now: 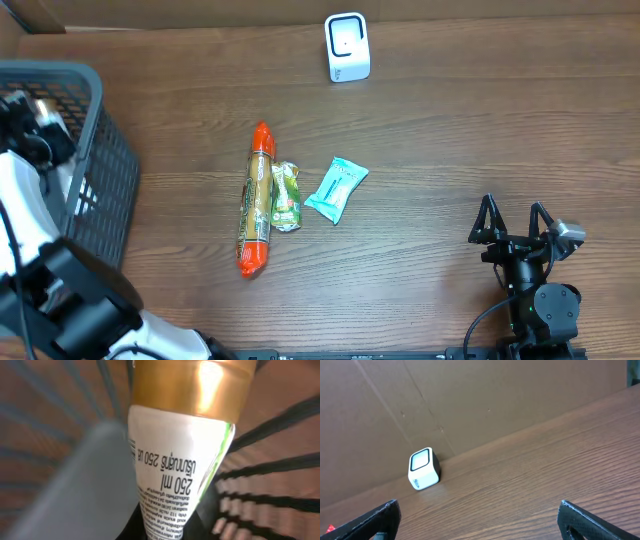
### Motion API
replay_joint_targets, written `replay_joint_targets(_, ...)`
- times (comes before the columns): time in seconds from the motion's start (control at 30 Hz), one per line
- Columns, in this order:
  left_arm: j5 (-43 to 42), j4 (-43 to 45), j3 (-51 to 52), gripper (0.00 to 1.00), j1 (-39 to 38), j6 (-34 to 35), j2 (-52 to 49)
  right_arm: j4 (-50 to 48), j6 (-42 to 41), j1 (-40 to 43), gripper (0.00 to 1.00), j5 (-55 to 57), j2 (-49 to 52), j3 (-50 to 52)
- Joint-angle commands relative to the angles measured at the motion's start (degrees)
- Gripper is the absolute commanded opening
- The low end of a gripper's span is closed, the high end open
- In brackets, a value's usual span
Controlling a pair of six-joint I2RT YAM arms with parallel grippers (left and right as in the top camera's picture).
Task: Scan the item barcode
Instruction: 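Reach the left gripper into the basket and grasp the white tube, then carry the white tube out and place it right of the teal pack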
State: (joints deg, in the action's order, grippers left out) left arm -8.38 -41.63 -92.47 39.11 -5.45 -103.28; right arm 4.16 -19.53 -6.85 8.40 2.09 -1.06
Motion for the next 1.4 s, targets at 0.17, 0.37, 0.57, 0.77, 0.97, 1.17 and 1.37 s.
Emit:
replay_joint_targets(0.17,-5.1,1.1,-4.9,0.04,-4.9,5.9,15.2,-0.2,-0.3,-0.3,1.00,0.6,-0.2,0.6)
replay_joint_targets(0.37,-5.3,1.5,-4.9,0.04,-12.2,5.9,22.6,-0.2,-0.3,-0.3,1.00,0.6,-0.2,0.6)
replay_joint_targets(0.57,-4.4,-5.5,-4.8,0.04,-25.9,5.9,24.5,-0.2,-0.3,-0.3,1.00,0.6,-0.2,0.6)
replay_joint_targets(0.77,5.9,-6.1,-4.8,0.04,-33.4,8.1,23.8,-0.2,-0.3,-0.3,1.00,0.6,-0.2,0.6)
replay_joint_targets(0.97,-1.5,-9.7,-4.6,0.04,-36.7,13.0,22.7,-0.2,-0.3,-0.3,1.00,0.6,-0.2,0.6)
replay_joint_targets(1.17,-1.9,-12.4,0.0,0.04,-48.9,21.5,15.2,-0.2,-0.3,-0.3,1.00,0.6,-0.2,0.6)
replay_joint_targets(1.37,-2.3,-9.1,3.5,0.04,-58.1,29.5,5.3,-0.2,-0.3,-0.3,1.00,0.6,-0.2,0.6)
